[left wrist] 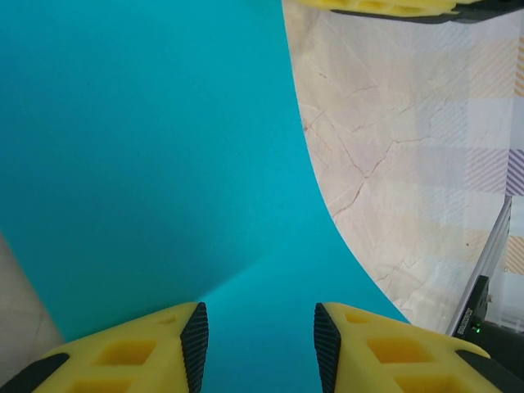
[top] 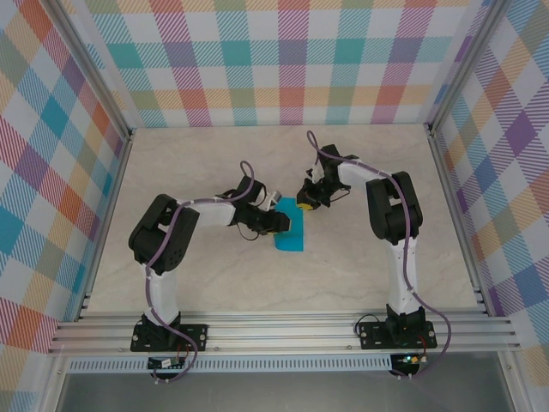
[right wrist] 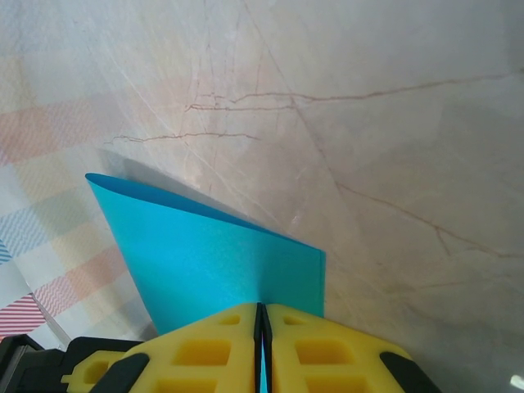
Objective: Fold a paper plane with a square sheet of paper (fold left side to right side)
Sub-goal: First fold the square sheet of paper in half at the center of the table.
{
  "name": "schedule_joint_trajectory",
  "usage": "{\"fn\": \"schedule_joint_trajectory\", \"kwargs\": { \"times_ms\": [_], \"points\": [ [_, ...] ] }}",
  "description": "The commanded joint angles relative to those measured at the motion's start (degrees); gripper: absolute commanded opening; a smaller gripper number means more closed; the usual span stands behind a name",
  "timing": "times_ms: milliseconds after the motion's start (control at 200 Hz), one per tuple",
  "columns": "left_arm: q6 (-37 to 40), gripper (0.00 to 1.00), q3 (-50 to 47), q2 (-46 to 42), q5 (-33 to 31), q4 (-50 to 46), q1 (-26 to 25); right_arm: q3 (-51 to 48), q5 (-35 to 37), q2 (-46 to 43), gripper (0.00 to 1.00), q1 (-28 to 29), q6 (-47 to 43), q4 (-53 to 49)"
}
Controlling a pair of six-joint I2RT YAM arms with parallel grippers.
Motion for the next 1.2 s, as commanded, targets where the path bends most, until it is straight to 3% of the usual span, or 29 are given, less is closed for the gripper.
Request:
{"fn": "schedule_joint_trajectory", "kwargs": {
  "times_ms": [0, 770, 1200],
  "points": [
    [1.2, 0.41, -3.7, -1.9, 0.0, -2.7, -1.1, 0.7, 2.4, 2.3, 0.11, 0.5, -0.5, -3.0],
    [4.8, 0.43, -8.6, -8.2, 3.0, -2.7, -6.1, 0.5, 2.3, 2.7, 0.10, 0.8, -0.6, -3.7],
    [7.7, 0.43, -8.7, -8.4, 2.6, -8.5, -8.8, 0.7, 2.3, 2.8, 0.10, 0.8, -0.7, -3.8]
  ]
}}
